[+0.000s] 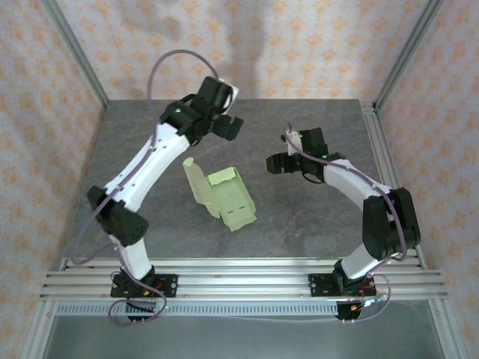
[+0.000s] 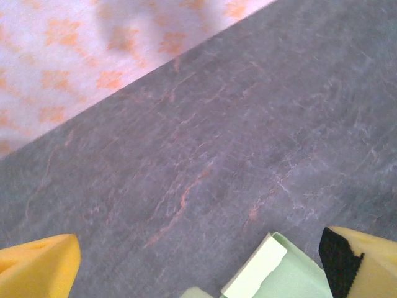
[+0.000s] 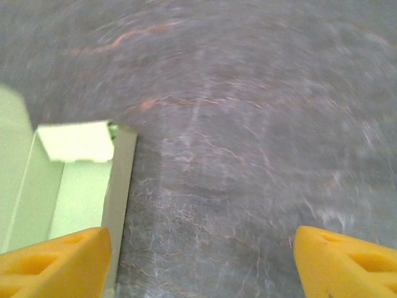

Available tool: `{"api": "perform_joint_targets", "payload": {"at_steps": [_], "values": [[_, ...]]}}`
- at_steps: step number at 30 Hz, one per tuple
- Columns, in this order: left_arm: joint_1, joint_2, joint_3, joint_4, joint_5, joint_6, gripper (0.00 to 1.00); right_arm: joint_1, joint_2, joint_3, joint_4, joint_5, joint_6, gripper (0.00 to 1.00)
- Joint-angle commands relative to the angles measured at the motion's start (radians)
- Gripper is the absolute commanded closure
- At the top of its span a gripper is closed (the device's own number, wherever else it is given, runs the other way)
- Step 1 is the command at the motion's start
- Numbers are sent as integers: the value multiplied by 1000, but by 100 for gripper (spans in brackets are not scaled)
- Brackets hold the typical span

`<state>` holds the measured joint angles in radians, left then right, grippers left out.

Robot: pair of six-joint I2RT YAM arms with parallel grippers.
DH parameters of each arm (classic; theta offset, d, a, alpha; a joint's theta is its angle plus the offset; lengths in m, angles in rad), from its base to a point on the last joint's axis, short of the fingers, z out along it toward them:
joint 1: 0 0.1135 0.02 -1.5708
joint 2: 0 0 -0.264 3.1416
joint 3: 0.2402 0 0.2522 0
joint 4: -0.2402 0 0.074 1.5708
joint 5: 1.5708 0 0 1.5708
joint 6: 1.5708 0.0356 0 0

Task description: Fold the paper box

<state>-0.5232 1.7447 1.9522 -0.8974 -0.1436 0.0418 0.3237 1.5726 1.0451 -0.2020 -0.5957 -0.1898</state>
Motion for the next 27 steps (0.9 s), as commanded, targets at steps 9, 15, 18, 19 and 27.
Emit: {"api": "perform_joint_targets", "payload": {"at_steps": [9,15,18,19,27], "values": [[336,-530,-670,150,111,-525,0,169,220,323,-236,-161,-670,22],[545,-671,-914,217,266,-635,0,229,419,566,-417,-135,-819,25],[624,-678,-972,226,356,-632,0,248,508,670,-475,-134,-860,27],[633,-673,-978,221,374,-626,0,254,536,706,-502,-135,-873,27],[640,-695,-1021,248,368,-588,0,275,729,949,-639,-104,-928,27]]}}
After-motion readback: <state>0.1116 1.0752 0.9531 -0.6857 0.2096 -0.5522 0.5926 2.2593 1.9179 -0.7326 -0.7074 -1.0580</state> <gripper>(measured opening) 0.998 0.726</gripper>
